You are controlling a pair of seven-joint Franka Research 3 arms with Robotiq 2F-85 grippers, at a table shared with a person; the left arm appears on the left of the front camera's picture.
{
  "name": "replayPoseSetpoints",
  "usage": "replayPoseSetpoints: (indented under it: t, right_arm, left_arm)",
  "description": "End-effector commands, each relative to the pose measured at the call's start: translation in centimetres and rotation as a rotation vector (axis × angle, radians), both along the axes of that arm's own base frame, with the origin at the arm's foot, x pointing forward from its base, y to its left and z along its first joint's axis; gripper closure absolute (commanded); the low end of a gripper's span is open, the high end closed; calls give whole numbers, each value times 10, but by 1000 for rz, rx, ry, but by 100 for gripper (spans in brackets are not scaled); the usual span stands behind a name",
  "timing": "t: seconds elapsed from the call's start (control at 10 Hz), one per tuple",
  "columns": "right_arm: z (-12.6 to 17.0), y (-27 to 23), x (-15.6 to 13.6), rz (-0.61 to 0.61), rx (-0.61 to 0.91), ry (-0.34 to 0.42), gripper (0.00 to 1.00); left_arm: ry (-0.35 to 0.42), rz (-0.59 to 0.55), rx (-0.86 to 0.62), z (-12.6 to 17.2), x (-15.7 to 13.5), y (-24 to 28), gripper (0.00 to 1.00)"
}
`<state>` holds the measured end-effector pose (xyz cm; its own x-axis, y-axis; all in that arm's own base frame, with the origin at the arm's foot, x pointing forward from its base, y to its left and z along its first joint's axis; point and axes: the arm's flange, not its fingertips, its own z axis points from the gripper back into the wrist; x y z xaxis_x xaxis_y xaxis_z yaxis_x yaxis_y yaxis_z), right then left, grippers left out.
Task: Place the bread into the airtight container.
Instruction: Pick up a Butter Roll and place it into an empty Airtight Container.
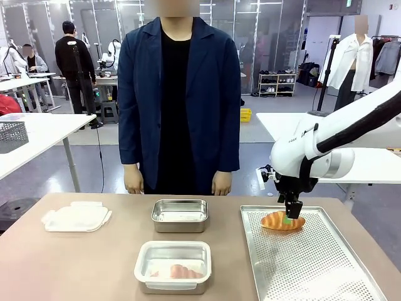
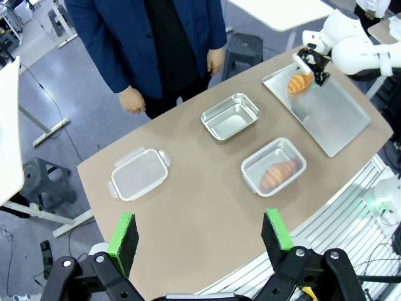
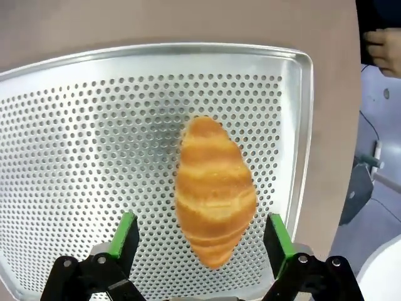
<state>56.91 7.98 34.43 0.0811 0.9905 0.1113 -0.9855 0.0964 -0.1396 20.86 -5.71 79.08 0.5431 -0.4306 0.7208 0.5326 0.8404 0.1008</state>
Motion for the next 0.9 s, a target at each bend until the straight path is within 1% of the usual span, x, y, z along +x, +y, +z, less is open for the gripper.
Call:
replayPoseSetpoints:
  t: [0.0, 0.1, 0.3, 0.8]
  right_arm:
    - [-8, 1, 16, -47, -31, 11, 0]
    - [-12, 1, 20, -48, -26, 10, 0]
    - [-19, 3, 28, -49, -44, 52, 0]
    - [-43, 5, 38, -54, -65, 118, 0]
  left_arm:
    - [-3, -6, 6, 1, 0, 0, 0]
    - [-3, -6, 6, 1, 0, 0, 0]
    - [-3, -6, 6, 1, 0, 0, 0]
    - [-3, -6, 6, 1, 0, 0, 0]
